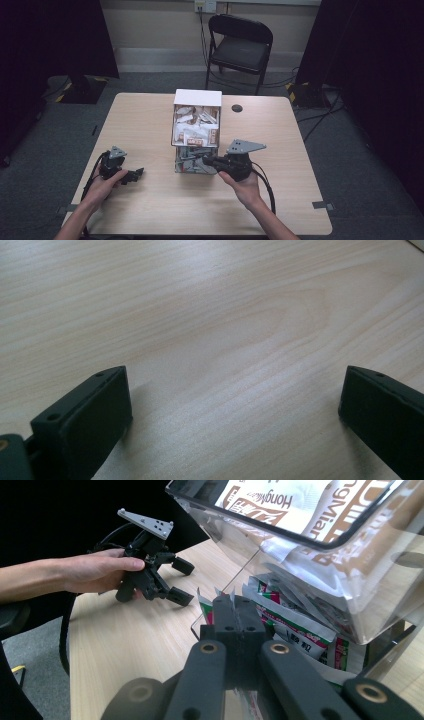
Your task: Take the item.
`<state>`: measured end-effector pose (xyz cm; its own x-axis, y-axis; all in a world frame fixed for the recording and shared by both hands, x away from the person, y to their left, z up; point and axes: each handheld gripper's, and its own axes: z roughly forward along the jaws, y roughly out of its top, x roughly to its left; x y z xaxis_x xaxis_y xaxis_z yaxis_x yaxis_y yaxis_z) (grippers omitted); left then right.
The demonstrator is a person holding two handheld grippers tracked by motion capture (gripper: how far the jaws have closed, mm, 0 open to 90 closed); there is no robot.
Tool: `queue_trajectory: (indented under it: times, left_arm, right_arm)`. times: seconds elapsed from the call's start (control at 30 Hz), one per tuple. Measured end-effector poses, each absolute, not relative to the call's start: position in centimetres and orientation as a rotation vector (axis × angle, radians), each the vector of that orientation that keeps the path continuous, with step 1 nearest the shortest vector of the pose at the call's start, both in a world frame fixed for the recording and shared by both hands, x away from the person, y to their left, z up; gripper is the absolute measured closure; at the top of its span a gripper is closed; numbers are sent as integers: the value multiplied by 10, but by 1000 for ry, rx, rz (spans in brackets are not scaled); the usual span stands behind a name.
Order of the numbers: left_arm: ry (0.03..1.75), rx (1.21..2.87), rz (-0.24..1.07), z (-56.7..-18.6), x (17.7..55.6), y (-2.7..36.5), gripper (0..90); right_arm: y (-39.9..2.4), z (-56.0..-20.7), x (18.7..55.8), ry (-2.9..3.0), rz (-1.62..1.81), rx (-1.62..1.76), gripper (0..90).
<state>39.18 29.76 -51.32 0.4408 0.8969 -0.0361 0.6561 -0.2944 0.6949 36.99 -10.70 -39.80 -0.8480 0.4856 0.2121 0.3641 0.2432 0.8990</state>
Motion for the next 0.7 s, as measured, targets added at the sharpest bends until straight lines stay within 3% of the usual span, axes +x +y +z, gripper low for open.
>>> queue_trajectory:
  times: [0.7]
  left_arm:
    - [1299,2051,482,-513,392,298,0]
  right_arm:
    - [-128,-391,357,2369,1688,848,900]
